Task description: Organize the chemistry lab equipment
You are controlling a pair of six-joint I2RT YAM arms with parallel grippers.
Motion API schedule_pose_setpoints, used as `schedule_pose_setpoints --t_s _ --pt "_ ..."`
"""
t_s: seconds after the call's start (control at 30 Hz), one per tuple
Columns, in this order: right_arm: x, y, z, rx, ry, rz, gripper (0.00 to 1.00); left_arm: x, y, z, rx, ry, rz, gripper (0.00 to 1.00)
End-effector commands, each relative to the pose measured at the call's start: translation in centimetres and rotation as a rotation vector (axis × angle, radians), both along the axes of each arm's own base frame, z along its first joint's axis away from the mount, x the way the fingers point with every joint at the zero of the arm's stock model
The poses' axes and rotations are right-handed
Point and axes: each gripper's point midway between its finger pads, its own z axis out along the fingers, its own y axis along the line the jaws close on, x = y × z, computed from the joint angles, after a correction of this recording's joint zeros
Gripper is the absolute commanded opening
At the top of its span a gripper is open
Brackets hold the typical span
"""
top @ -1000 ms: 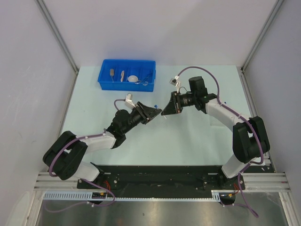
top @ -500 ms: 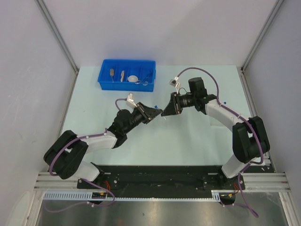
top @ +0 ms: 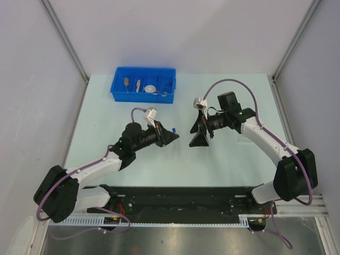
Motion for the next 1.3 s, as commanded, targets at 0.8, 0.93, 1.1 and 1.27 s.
schedule_pose_setpoints --t_s 0.8,0.93,1.1,1.27 --pt "-2.8 5.2 1.5 0.016 0.243 0.071 0.45 -7.6 -2.0 1.2 0.111 -0.198 -0.469 0.11" --pt "-3.0 5.2 1.2 0.010 0.238 0.082 0.35 -7.6 -2.0 1.0 0.109 -0.190 -0.463 0.11" --pt "-3.5 5.3 0.8 -0.006 0.225 0.099 0.29 -7.3 -2.0 1.1 0.107 -0.189 -0.448 0.12" --pt "-4.0 5.5 0.6 -0.012 0.220 0.117 0.12 -7.2 -2.0 1.3 0.100 -0.186 -0.440 0.14"
